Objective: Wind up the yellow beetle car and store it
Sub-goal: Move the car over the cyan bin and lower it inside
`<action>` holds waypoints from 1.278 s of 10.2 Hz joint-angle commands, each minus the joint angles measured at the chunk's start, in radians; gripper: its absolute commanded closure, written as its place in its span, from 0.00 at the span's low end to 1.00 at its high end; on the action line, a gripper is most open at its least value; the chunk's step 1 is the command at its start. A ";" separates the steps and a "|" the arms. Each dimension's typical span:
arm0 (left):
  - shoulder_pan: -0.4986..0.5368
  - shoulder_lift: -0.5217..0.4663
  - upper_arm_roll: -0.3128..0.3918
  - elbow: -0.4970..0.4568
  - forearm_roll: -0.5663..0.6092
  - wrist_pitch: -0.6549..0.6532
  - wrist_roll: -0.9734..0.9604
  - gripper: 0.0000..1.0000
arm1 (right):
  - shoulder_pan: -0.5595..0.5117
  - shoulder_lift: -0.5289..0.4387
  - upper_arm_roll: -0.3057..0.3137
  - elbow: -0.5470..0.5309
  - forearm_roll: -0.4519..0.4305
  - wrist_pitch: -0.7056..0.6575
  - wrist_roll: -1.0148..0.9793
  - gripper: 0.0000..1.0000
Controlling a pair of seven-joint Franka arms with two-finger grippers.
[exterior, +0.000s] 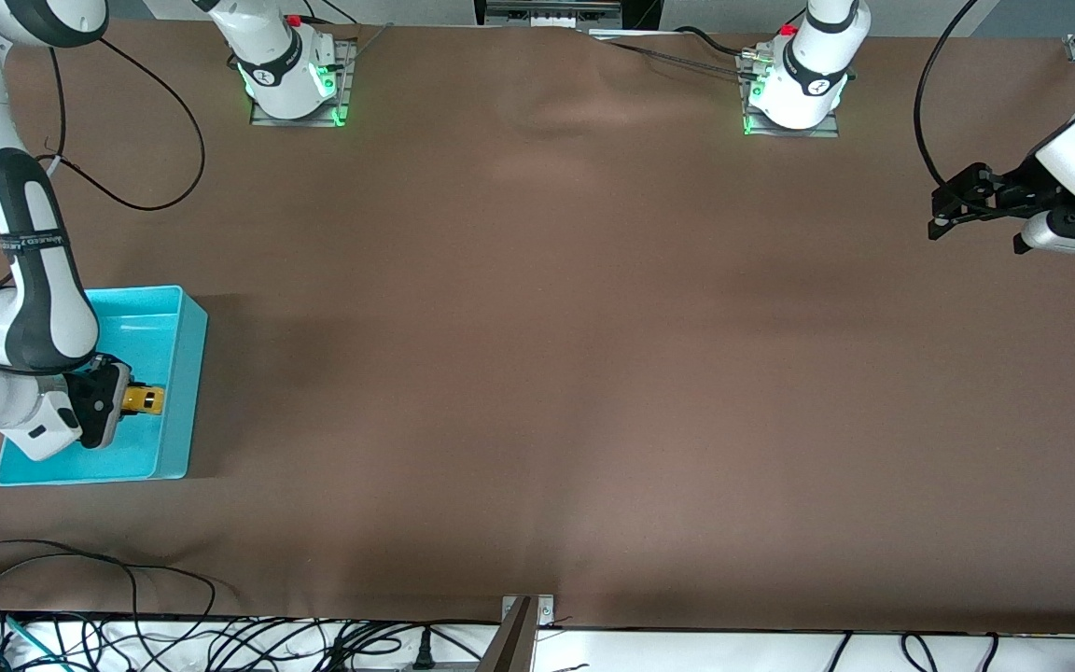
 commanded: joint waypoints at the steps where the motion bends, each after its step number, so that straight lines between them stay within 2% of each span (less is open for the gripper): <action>1: 0.000 0.011 0.001 0.030 -0.016 -0.020 -0.002 0.00 | -0.010 0.001 -0.001 -0.024 -0.018 0.036 -0.036 1.00; 2: 0.000 0.011 0.001 0.030 -0.016 -0.020 -0.002 0.00 | -0.010 0.002 -0.005 -0.024 -0.018 0.042 -0.037 0.91; 3: 0.000 0.011 0.001 0.030 -0.016 -0.020 -0.002 0.00 | -0.010 0.004 -0.007 -0.024 -0.016 0.042 -0.037 0.43; 4: 0.000 0.011 0.001 0.030 -0.016 -0.020 -0.001 0.00 | -0.010 0.005 -0.007 -0.024 -0.015 0.046 -0.039 0.24; 5: 0.001 0.011 0.001 0.030 -0.016 -0.020 -0.001 0.00 | -0.013 0.004 -0.007 -0.024 -0.013 0.044 -0.039 0.11; 6: 0.001 0.011 0.001 0.030 -0.016 -0.020 -0.001 0.00 | -0.015 0.001 -0.005 -0.024 -0.010 0.039 -0.037 0.03; 7: 0.001 0.011 0.001 0.030 -0.016 -0.020 -0.002 0.00 | -0.013 -0.007 -0.001 -0.019 -0.006 0.032 -0.034 0.00; 9: 0.001 0.011 0.001 0.029 -0.016 -0.020 -0.001 0.00 | -0.012 -0.048 0.028 -0.010 0.007 0.017 -0.014 0.00; 11: 0.001 0.013 0.001 0.029 -0.016 -0.020 -0.001 0.00 | -0.012 -0.109 0.030 0.005 0.104 -0.093 0.145 0.00; 13: 0.000 0.011 0.000 0.029 -0.019 -0.020 -0.008 0.00 | 0.005 -0.175 0.044 0.034 0.111 -0.184 0.304 0.00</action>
